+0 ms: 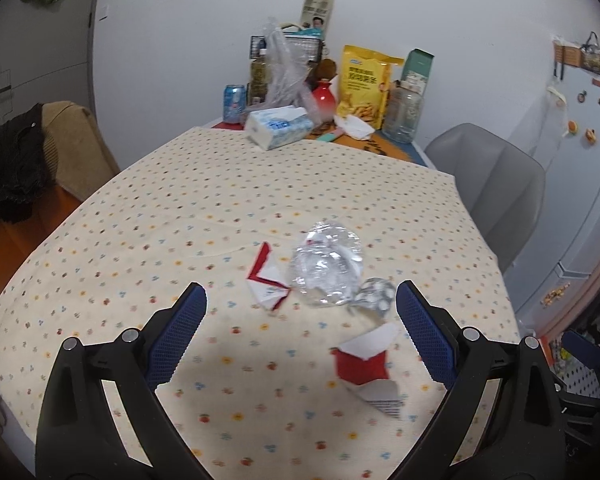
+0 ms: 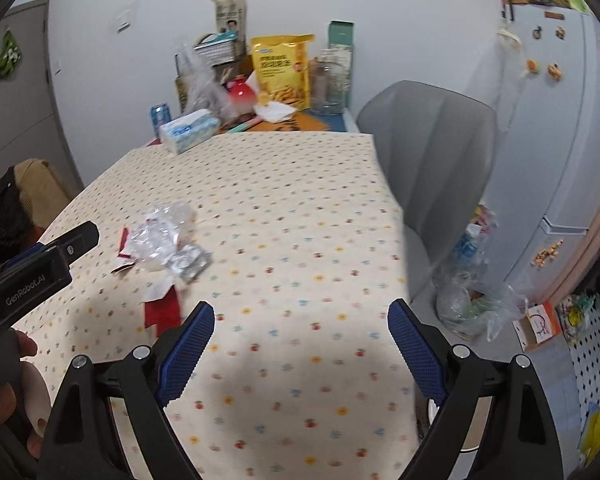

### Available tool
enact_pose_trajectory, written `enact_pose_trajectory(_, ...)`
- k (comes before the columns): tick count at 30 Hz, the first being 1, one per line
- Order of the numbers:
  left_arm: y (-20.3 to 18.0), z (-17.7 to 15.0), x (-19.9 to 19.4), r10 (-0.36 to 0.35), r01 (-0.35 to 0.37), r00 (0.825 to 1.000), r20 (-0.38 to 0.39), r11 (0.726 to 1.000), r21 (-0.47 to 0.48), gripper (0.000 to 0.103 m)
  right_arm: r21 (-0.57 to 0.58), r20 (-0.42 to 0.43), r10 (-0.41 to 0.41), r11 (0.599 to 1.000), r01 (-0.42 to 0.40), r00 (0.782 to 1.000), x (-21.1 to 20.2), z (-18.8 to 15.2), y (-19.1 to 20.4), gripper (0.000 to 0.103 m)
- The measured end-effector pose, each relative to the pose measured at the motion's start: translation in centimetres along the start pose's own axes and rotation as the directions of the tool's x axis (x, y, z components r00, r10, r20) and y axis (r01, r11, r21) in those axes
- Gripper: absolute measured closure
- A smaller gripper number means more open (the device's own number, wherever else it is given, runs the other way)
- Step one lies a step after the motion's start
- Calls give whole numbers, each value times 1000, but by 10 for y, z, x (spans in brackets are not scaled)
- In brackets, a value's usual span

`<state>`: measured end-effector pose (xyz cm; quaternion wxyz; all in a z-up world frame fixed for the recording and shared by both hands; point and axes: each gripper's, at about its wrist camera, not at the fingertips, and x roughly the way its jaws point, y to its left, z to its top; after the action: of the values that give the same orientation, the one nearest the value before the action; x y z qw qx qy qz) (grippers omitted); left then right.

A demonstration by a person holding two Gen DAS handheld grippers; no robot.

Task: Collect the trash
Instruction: 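Move both open tools back to the table above the remaining wrappers, then grasp the red-white wrapper with the right gripper while the left grasps the red-white paper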

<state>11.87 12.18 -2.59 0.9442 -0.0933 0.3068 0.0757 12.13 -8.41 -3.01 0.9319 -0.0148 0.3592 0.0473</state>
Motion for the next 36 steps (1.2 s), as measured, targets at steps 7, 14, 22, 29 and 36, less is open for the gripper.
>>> enact_pose_trajectory(7,37,-8,10,42,-43,999,-24,998,-47,8,-62,-33,29,998,-31,999,13,-4,37,20)
enact_pose_trajectory(14,65,-16,28,57,-63,996,-69,995,-83,8,-112,-91,62,991,-72,994,30,-15,69,30)
enact_pose_trajectory(22,67,-20,42,49,-57,994,-93,995,-82,10,-132,-159,95,984,-117,983,48,-27,85,42)
enact_pose_trajectory(29,54,-20,62,15,-23,990,-137,998,-58,39,-138,-229,121,978,-155,966,70,-38,88,66)
enact_pose_trajectory(36,40,-19,79,-11,6,986,-168,999,-32,52,-133,-222,96,983,-128,970,75,-30,77,86)
